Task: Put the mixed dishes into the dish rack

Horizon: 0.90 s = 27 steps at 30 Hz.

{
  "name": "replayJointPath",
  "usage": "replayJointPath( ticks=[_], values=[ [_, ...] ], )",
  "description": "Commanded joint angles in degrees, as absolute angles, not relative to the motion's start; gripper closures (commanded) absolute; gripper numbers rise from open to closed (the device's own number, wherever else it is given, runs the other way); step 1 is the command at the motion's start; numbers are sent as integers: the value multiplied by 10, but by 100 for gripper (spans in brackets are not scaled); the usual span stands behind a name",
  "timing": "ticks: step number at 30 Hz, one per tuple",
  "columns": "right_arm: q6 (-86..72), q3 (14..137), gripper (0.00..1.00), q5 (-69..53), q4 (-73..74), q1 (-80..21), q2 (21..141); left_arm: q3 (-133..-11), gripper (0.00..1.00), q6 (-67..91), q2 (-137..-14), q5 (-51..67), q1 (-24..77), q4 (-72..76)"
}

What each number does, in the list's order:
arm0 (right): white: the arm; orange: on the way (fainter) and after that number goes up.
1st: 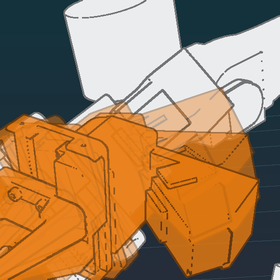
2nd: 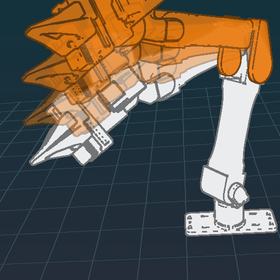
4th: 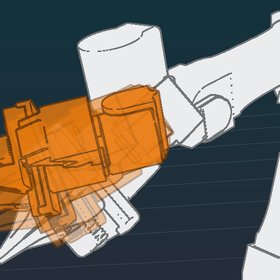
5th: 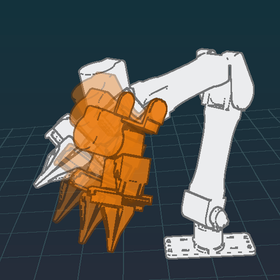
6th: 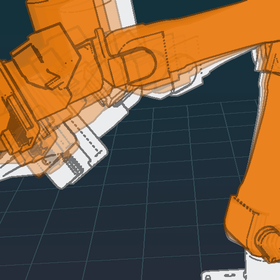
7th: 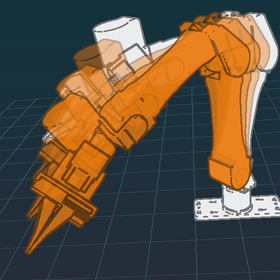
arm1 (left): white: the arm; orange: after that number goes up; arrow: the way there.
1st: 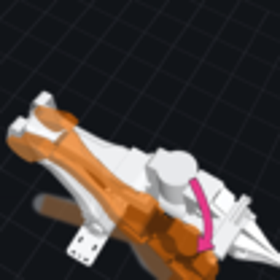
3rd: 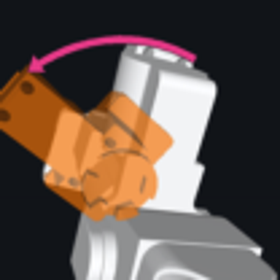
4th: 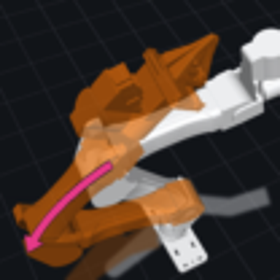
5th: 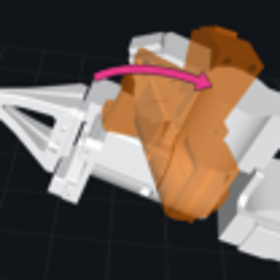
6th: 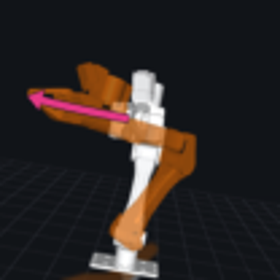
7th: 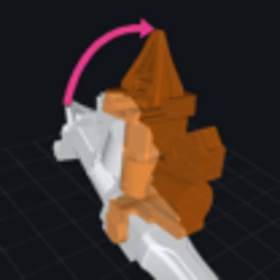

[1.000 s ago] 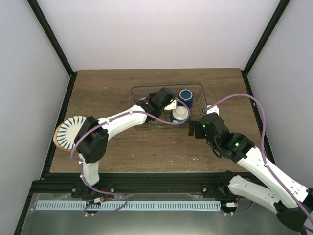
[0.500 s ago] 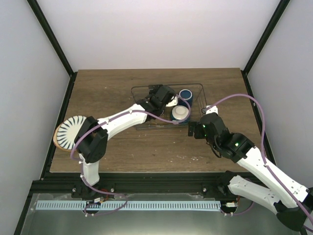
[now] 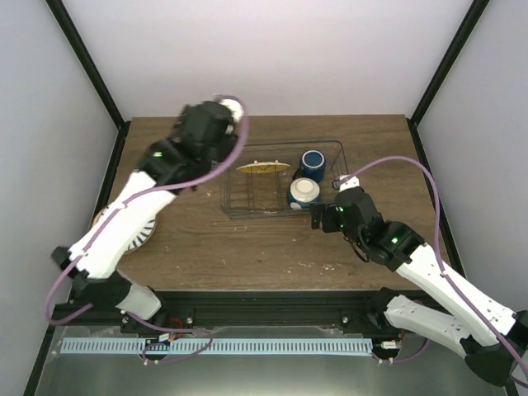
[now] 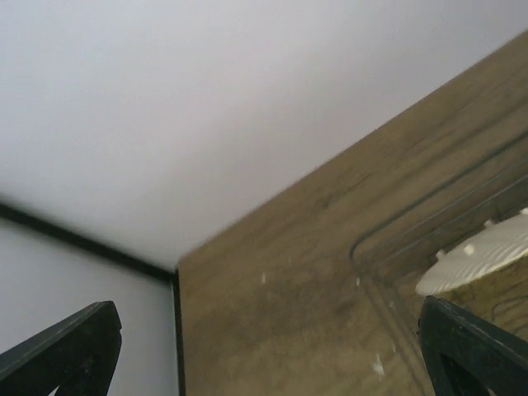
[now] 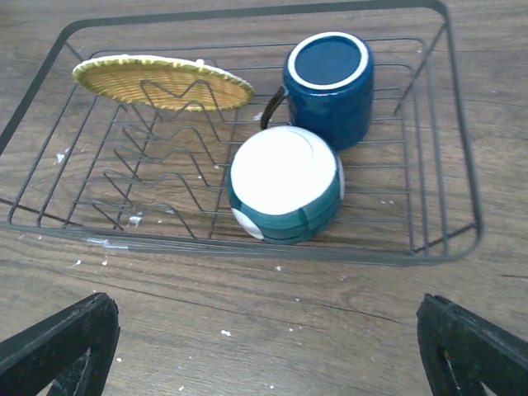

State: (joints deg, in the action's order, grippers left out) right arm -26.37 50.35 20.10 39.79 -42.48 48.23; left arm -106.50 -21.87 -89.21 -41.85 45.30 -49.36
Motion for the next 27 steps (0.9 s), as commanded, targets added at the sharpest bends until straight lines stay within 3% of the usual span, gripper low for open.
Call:
replayJointPath(
  ticks=[1,8,14,23,27],
  values=[
    [-223,510,0,153,348,-426,517,-1023,0,48,-815,-354,370,-719],
    [-190,538,0,79,298,-431,587,-816,0,108,-634,-272,232,-715],
    [-182,561,0,91,298,-451,620,-697,0,115,-567,-191,138,-680],
    [-182,555,0,110,313,-450,611,-612,0,178,-618,-33,108,-606],
    [-185,543,0,107,305,-451,605,-603,0,189,-680,-65,105,-592]
  ],
)
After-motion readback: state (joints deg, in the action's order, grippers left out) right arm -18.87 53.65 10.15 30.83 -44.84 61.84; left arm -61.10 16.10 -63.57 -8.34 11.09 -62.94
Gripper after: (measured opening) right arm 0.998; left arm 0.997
